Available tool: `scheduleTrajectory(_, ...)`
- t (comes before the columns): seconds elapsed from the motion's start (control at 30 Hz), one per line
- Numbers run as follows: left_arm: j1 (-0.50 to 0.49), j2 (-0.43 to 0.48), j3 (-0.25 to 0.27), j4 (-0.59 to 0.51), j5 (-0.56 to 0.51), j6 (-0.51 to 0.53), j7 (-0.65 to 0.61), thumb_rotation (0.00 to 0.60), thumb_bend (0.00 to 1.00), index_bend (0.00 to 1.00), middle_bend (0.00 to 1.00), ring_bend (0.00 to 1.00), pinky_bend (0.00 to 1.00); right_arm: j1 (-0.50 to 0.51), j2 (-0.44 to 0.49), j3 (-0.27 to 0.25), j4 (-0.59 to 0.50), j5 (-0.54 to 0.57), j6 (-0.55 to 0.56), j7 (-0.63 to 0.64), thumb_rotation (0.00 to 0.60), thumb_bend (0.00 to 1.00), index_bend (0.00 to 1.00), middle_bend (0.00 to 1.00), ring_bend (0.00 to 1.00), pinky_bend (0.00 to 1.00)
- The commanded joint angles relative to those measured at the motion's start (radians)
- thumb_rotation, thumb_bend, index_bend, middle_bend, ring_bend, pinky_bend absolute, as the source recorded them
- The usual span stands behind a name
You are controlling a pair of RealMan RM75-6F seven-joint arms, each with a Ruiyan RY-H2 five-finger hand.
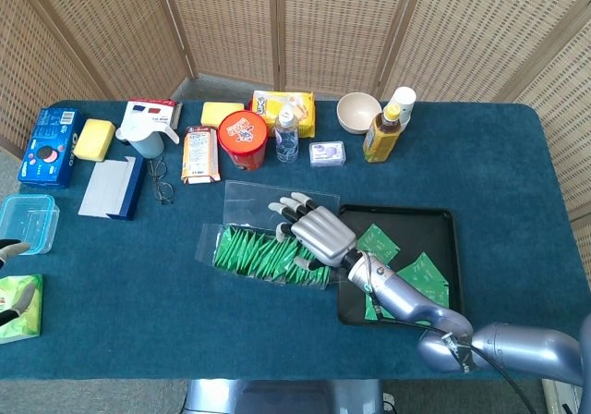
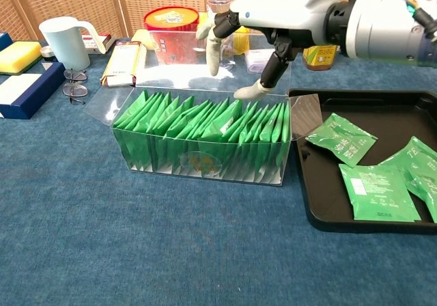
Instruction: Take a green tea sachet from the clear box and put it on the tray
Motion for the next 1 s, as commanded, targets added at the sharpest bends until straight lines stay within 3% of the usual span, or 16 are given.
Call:
scheduleTrajectory(0.03,0.0,0.0,0.0,0.001,0.0,0.0,0.0,0.6,0.31,0.26,0.25,0.2,0.3,0.004,-0.014,-0.003,0.011,-0.006,0.009,-0.018,0.6,0.3,0.39,0.12,0.08,0.04)
scheduleTrajectory(0.43,0.002,-0.004,0.002,0.009,-0.003,-0.001,-0.008,0.6,0.31,0.26,0.25,0.2,0.3,0.032,-0.077,-0.035,0.078,-0.031,-0.003,-0.11,0.6,0.3,0.39,0.12,0.08,0.03)
scheduleTrajectory(1.0,0.001,-0.008,0.004,0.014,-0.001,-0.003,-0.021,0.6,0.31,0.26,0.25,0.2,0.3,0.031,-0.066,-0.068,0.087,-0.045,-0.012,-0.173,0.6,0.29,0.37,0.12,0.08,0.04)
